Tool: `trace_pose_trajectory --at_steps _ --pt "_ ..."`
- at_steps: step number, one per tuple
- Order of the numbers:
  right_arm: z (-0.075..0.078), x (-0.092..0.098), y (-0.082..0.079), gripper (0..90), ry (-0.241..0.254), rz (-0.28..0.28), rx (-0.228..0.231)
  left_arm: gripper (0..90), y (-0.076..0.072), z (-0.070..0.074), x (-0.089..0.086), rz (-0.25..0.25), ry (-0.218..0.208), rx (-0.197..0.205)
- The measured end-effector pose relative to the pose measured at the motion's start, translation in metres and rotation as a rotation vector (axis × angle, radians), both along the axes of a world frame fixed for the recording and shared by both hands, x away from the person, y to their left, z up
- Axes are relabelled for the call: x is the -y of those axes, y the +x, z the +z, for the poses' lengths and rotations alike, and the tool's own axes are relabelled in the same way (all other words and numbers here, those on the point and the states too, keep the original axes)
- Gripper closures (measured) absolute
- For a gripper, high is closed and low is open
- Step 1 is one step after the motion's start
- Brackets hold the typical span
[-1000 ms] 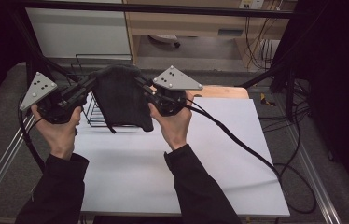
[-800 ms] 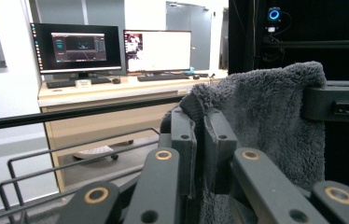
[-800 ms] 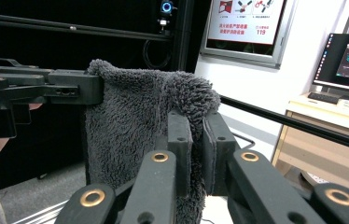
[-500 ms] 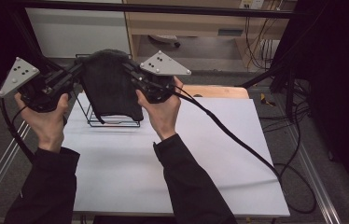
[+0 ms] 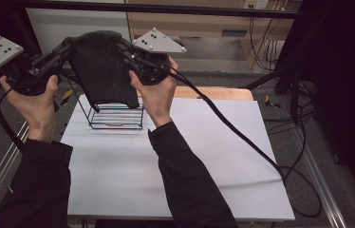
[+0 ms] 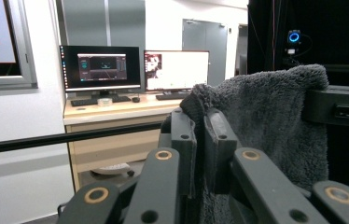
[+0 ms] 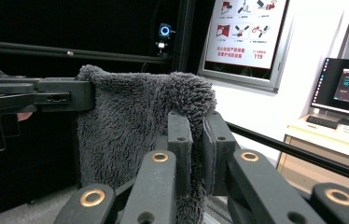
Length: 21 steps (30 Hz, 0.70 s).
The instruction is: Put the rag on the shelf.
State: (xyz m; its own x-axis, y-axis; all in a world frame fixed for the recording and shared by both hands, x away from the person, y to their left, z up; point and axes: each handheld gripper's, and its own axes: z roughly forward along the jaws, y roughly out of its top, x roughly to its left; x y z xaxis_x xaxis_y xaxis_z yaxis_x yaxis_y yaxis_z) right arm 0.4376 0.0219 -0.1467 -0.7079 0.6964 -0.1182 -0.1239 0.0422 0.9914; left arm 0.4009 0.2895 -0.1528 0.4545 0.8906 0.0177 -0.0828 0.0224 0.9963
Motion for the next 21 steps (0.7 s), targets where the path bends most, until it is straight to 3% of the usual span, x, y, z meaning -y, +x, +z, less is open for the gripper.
trace_pose_trajectory --at_steps 8,21 --pt "0.010 -0.007 0.018 83.9 0.014 0.002 0.006 83.6 0.013 0.013 -0.005 0.019 0.003 -0.001" --pt "0.021 -0.027 0.040 84.0 0.064 -0.002 0.040 83.6 0.036 0.028 -0.019 0.069 -0.040 0.026"
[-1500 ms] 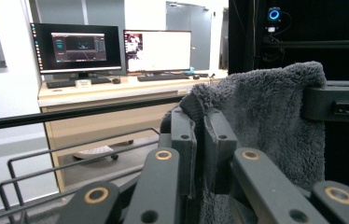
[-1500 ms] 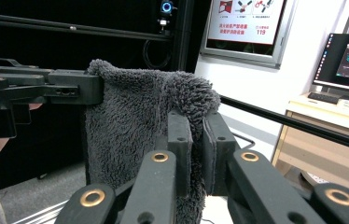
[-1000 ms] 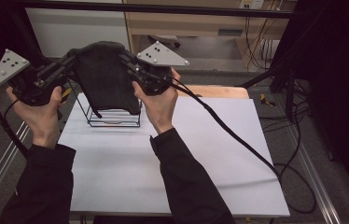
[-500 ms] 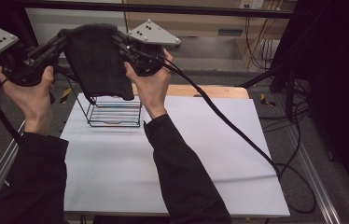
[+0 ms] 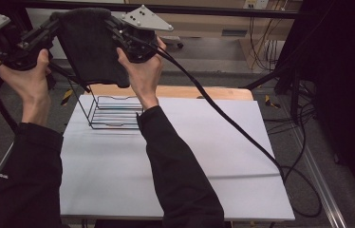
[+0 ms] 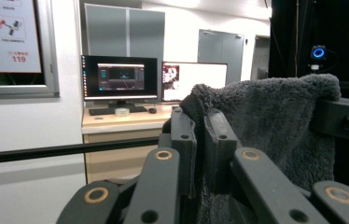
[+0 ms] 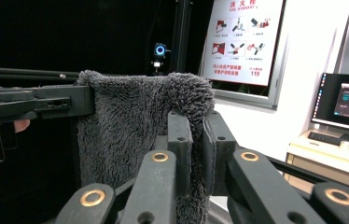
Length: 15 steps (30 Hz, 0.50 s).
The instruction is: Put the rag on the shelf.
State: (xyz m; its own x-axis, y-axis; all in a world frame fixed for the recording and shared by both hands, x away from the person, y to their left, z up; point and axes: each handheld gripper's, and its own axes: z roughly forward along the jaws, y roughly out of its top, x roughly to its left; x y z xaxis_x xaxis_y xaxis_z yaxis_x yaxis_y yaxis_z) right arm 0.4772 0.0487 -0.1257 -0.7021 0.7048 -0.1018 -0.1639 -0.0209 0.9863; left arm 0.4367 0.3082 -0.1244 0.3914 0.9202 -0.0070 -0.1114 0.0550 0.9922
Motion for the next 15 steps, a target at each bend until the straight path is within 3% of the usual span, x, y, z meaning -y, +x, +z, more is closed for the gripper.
trace_pose_trajectory --at_steps 8,11,15 --pt "0.009 -0.010 0.009 83.9 0.025 0.001 0.015 83.5 0.010 0.012 -0.010 0.018 -0.029 0.013" --pt "0.012 -0.013 0.013 83.9 0.023 -0.011 0.014 83.6 0.019 0.014 -0.009 0.017 -0.047 -0.006" --pt "0.014 -0.014 0.021 84.0 0.024 -0.021 0.007 83.5 0.027 0.018 -0.007 0.036 -0.021 -0.007"
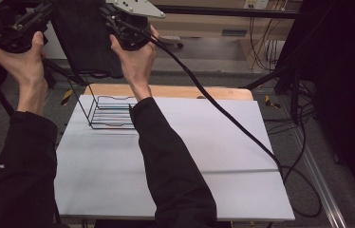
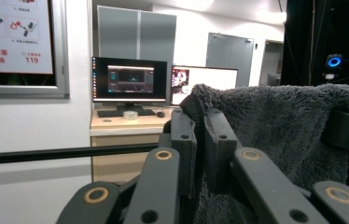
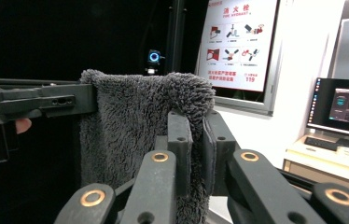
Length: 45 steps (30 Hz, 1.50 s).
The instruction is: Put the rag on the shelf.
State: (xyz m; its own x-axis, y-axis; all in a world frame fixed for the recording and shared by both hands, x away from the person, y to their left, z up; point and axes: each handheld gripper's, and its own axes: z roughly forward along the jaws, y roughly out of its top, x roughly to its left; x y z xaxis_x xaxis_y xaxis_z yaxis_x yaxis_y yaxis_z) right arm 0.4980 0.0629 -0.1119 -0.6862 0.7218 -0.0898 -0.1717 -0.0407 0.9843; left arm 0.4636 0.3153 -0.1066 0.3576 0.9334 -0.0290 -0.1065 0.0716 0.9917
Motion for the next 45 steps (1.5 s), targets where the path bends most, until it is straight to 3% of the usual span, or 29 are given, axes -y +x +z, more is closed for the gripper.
trace_pose_trajectory --at_steps 4,11,24,35,45 --pt "0.002 0.001 0.009 83.9 0.007 -0.004 -0.006 83.5 0.008 0.002 0.001 -0.002 -0.002 0.001" --pt "0.004 0.004 0.024 83.9 0.013 -0.014 -0.012 83.5 0.022 0.006 0.006 0.007 0.030 0.005" --pt "-0.019 0.003 0.049 83.9 -0.028 -0.018 -0.083 83.5 0.040 -0.026 0.000 -0.008 0.048 -0.041" --pt "-0.039 -0.002 0.055 83.9 -0.060 -0.018 -0.113 83.5 0.043 -0.044 -0.004 0.000 0.089 -0.074" --pt "-0.062 -0.004 0.053 83.9 -0.086 -0.004 -0.148 83.5 0.043 -0.067 -0.010 -0.020 0.099 -0.106"
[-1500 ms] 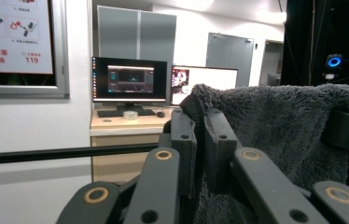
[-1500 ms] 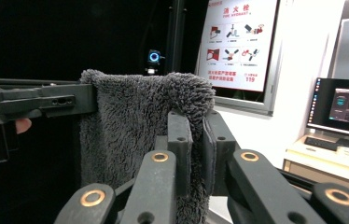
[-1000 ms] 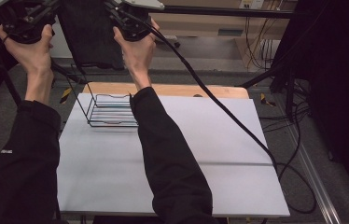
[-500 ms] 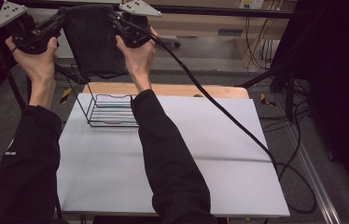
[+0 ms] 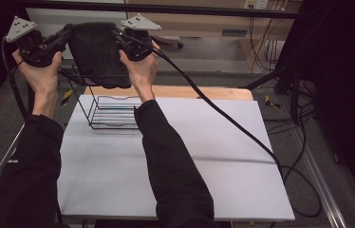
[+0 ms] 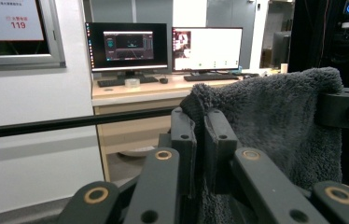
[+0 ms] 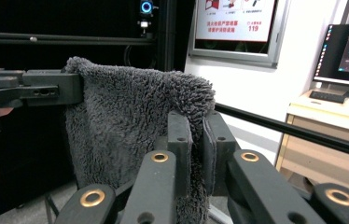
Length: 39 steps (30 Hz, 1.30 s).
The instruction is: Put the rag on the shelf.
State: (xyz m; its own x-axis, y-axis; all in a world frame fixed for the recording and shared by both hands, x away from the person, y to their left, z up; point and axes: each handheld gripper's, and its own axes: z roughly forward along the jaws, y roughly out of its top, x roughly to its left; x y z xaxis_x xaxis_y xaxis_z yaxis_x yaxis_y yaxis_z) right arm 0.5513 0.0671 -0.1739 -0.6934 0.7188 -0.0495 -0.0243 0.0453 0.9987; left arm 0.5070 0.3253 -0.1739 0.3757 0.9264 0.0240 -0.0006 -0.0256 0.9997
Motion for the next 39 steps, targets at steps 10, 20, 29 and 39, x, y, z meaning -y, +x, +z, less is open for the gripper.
trace_pose_trajectory --at_steps 10,20,29,39 --pt "-0.017 0.001 -0.008 83.8 -0.032 0.026 -0.009 83.5 -0.013 -0.010 -0.006 -0.039 0.013 0.024" --pt "-0.020 0.002 -0.022 83.8 -0.039 0.077 0.032 83.5 -0.028 -0.020 -0.012 -0.068 -0.018 0.034" --pt "-0.023 -0.001 -0.022 84.0 -0.010 0.141 0.040 83.2 -0.033 -0.034 -0.024 -0.091 -0.074 0.030" --pt "-0.025 -0.001 -0.040 83.8 -0.124 0.161 0.086 83.0 -0.049 -0.049 -0.026 -0.101 -0.049 0.057"
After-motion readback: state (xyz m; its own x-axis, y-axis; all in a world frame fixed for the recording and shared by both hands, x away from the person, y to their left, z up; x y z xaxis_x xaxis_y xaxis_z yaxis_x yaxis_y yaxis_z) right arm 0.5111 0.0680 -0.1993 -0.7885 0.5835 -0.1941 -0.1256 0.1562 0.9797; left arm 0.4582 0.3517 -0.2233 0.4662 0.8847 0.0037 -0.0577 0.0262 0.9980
